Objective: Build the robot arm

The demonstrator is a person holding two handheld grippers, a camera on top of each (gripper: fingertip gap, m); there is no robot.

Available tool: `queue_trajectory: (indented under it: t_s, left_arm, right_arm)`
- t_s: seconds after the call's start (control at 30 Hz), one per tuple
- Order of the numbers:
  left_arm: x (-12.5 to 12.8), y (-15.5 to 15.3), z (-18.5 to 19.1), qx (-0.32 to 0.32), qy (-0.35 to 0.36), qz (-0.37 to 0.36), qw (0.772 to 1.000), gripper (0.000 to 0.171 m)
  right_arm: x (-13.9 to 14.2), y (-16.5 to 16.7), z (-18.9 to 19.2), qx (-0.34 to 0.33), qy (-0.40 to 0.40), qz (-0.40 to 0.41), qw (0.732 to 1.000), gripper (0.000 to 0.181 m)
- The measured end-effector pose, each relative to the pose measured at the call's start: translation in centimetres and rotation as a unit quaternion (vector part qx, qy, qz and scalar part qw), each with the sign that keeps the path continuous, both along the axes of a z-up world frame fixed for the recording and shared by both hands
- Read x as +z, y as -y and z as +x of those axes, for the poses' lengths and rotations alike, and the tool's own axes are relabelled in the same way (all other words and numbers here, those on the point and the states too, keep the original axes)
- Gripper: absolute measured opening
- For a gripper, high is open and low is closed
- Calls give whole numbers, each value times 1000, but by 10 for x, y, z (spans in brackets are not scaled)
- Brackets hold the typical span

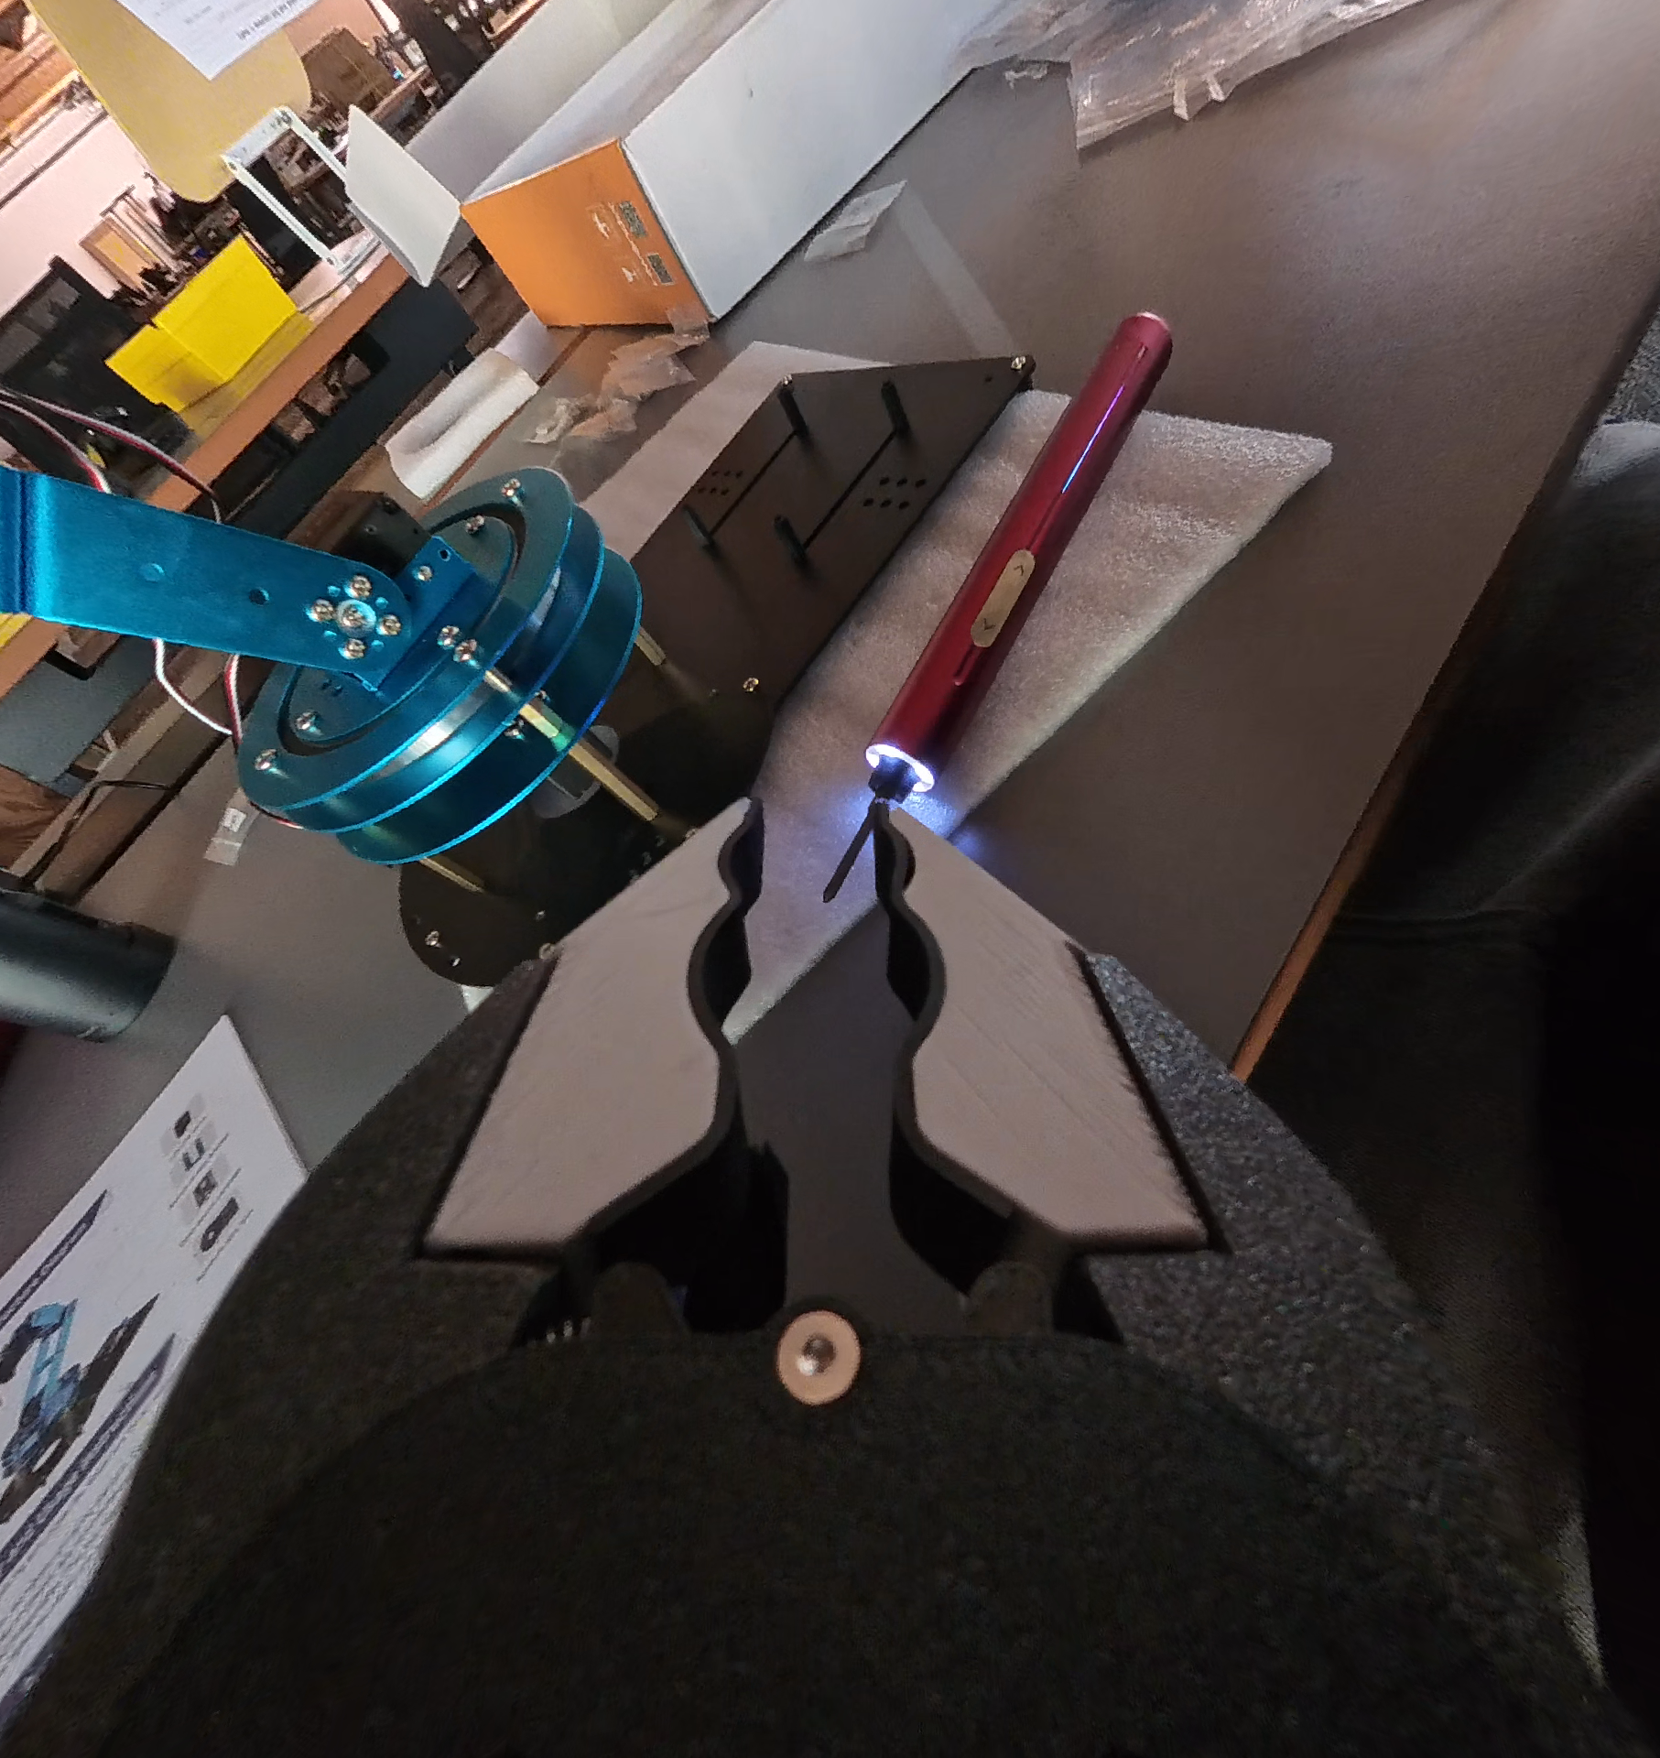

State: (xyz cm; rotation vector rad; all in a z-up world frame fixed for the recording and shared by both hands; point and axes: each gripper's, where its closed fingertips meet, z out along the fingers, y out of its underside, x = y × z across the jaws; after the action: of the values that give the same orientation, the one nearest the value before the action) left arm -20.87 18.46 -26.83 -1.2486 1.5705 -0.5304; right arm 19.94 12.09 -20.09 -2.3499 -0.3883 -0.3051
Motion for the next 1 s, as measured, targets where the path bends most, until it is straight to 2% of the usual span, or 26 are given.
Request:
queue_trajectory:
  t_s: [0.23, 0.37, 0.47, 0.63, 0.8, 1.0]
  left_arm:
    - [1, 0, 0, 4, 4, 12, 1000, 22]
    - [2, 1, -1, -1, 7, 12, 1000, 22]
    - [3, 3, -1, -3, 9, 19, 1000, 22]
    - [5, 3, -2, 0, 18, 32, 999, 21]
    - [5, -1, -2, 13, 16, 27, 999, 21]
    - [5, -8, -2, 26, 14, -9, 1000, 22]
  right_arm:
    - [-53, -94, -63, -1, -100, 4, 995, 66]
    - [-73, -137, -83, -16, -131, -23, 991, 66]
    - [-85, -161, -88, -19, -116, -50, 992, 66]
    - [-106, -177, -99, -25, -134, -76, 988, 66]
    - [-109, -176, -98, -36, -198, -56, 978, 67]
    - [-107, -174, -100, -7, -217, -33, 976, 67]
